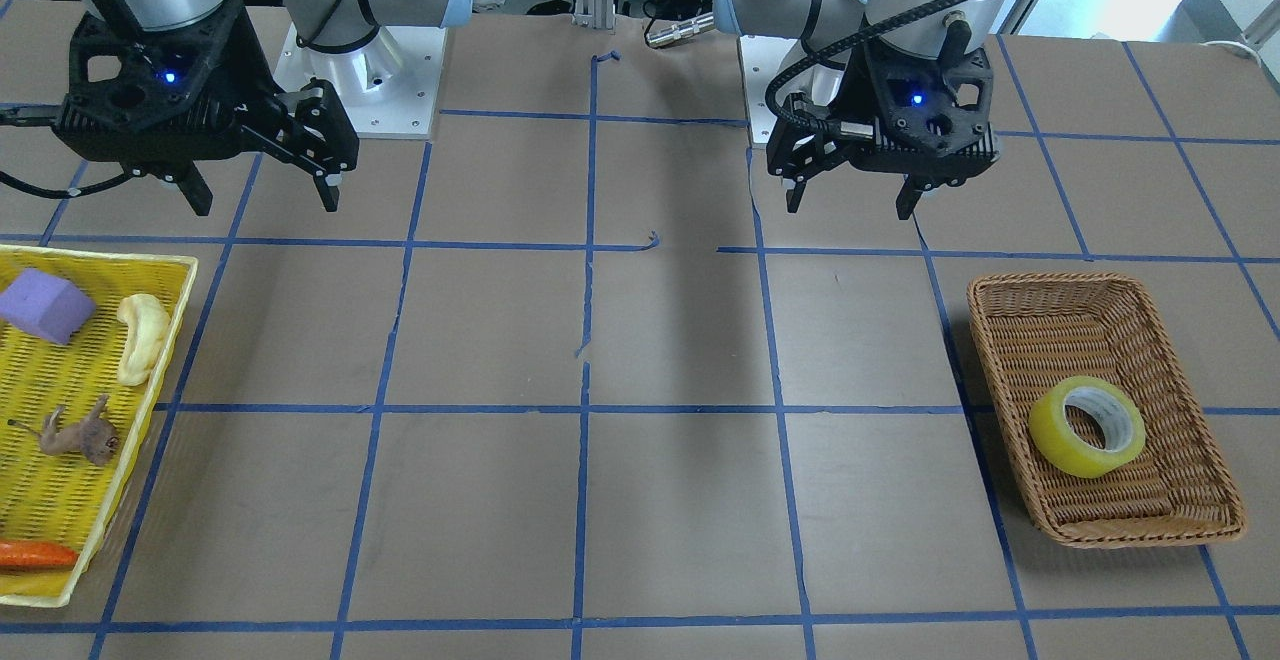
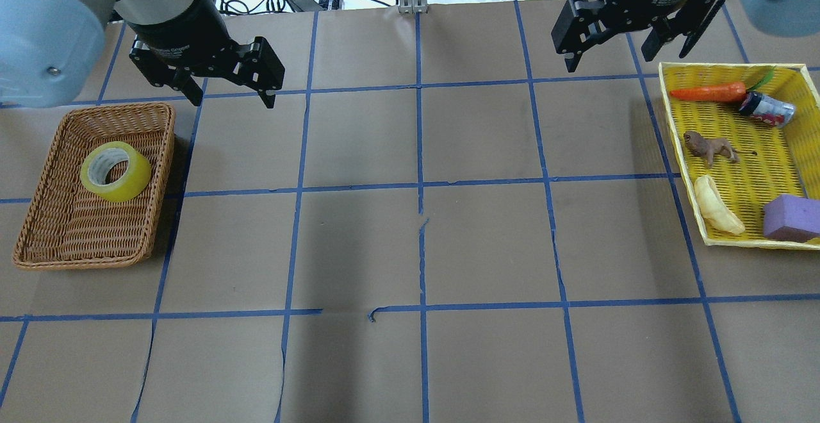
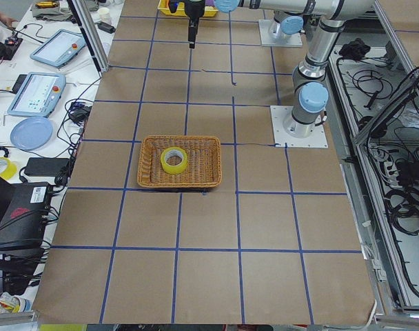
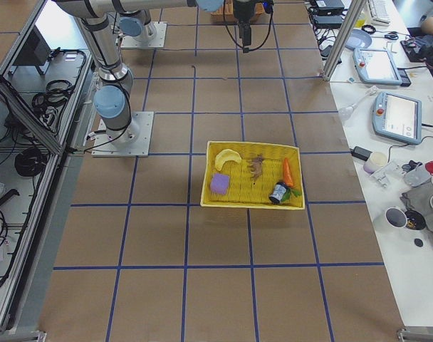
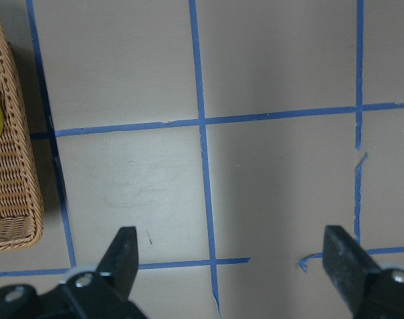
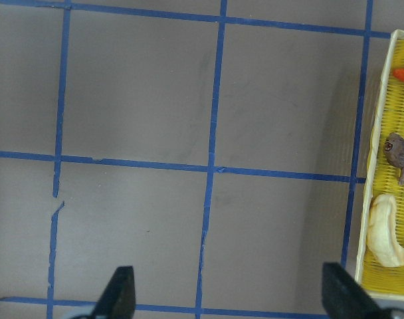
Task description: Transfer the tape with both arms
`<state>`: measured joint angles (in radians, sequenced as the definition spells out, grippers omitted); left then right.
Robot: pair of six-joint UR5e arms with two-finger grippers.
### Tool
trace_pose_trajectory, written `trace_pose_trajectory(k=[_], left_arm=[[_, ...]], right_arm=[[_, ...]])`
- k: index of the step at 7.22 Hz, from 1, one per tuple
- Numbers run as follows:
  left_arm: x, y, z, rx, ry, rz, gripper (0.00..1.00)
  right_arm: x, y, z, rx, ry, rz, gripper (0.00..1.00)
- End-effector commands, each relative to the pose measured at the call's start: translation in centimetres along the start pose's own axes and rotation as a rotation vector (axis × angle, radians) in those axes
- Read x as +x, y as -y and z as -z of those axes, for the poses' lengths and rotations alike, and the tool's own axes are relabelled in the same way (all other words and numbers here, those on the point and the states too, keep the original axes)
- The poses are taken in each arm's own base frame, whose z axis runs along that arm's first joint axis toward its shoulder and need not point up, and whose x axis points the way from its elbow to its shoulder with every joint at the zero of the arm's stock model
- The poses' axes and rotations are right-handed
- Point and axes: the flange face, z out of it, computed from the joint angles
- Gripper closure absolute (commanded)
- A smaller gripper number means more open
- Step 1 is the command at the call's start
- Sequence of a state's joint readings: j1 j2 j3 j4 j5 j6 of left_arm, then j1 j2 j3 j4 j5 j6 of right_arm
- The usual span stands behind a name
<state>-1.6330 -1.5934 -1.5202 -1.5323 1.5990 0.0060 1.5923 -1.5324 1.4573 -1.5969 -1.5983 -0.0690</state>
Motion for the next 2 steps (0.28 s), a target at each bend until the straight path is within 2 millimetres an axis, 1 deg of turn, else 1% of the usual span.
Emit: trace_pose_trajectory(k=[1, 2], left_arm=[[0.1, -0.13, 0.07, 0.001, 0.001, -0.002, 0.0], [0.1, -0.19, 0.08, 0.001, 0.001, -0.002, 0.0]], right_arm=[[0.0, 0.0, 0.0, 0.0, 0.0, 0.0, 0.0], [0.08, -0.03, 0.08, 0.001, 0.0, -0.002, 0.0]])
